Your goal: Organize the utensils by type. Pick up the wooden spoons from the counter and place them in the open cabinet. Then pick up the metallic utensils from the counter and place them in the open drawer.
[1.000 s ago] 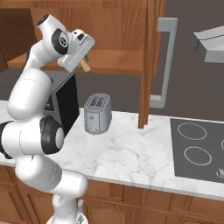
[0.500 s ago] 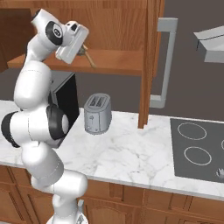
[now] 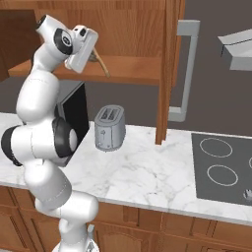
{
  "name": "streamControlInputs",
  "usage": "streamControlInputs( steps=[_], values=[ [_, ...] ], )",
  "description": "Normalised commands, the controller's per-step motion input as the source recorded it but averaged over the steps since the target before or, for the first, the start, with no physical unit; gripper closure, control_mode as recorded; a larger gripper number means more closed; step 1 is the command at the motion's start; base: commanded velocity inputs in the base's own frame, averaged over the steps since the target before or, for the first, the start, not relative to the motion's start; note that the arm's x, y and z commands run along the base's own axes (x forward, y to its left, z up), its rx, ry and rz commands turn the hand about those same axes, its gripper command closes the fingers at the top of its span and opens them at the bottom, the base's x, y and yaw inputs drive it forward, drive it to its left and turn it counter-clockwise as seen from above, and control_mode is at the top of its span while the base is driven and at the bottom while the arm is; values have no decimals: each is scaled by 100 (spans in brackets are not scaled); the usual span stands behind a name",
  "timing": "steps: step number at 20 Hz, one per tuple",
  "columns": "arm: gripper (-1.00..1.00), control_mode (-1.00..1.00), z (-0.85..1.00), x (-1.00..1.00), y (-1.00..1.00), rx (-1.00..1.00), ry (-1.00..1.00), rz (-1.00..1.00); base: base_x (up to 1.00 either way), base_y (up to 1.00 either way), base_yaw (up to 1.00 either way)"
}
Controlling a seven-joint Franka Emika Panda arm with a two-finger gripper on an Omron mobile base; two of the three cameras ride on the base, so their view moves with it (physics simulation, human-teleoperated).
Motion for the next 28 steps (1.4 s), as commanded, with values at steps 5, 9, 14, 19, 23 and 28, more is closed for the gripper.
streamControlInputs(
  steps=[5,9,14,19,23,28],
  values=[
    [-100,-100,-2,-17,5,0,-17,3,0,0,0],
    [-100,-100,0,-55,25,0,-8,0,0,0,0],
    [-100,-100,1,-94,9,0,-6,0,0,0,0],
    [-100,-100,6,-100,5,0,-2,-2,0,0,0],
    [-100,-100,0,-100,-8,7,-1,-12,0,0,0],
    [-100,-100,1,-98,-29,26,-16,-24,0,0,0]
  ],
)
